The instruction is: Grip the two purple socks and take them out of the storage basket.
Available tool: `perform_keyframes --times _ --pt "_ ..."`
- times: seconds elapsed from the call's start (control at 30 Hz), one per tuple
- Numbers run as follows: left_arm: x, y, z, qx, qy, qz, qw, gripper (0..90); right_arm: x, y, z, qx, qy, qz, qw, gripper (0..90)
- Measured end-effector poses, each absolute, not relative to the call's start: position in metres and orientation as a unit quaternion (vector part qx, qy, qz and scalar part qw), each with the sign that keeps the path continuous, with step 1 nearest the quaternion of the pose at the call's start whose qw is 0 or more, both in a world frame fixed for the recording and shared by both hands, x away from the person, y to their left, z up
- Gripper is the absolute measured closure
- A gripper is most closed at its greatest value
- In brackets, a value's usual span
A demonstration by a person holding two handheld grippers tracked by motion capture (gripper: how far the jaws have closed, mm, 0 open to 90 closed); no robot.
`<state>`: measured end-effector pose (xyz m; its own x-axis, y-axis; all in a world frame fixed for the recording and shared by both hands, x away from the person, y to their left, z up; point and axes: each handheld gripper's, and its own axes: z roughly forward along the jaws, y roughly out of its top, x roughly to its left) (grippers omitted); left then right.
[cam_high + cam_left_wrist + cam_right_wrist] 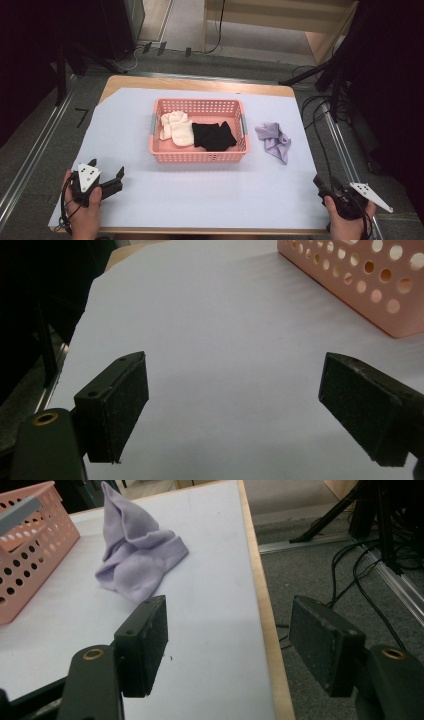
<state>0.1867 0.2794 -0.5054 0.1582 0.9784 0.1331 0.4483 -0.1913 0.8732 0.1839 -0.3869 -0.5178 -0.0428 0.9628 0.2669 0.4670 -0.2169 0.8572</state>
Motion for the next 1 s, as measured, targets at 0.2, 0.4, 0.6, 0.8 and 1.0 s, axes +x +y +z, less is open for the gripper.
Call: perform_keyframes --times 0.2,0.4,0.6,0.8,1.0 --pt "0.187 0.280 -0.505 0.673 0.532 0.372 0.354 13.6 0.176 -0.382 -0.532 0.642 0.554 0.462 0.260 33.2" --pt "0.188 0.281 -0.505 0.674 0.533 0.370 0.353 13.6 0.179 -0.370 -0.540 0.647 0.574 0.434 0.253 35.5" --pt "0.189 0.281 -0.505 0.674 0.536 0.367 0.353 13.5 0.176 -0.366 -0.541 0.643 0.568 0.437 0.270 36.3" --pt "0.189 0.281 -0.505 0.676 0.537 0.364 0.350 13.5 0.176 -0.364 -0.541 0.646 0.570 0.429 0.270 37.3" --pt "0.189 0.281 -0.505 0.675 0.536 0.365 0.352 13.5 0.176 -0.363 -0.542 0.647 0.573 0.425 0.268 37.4"
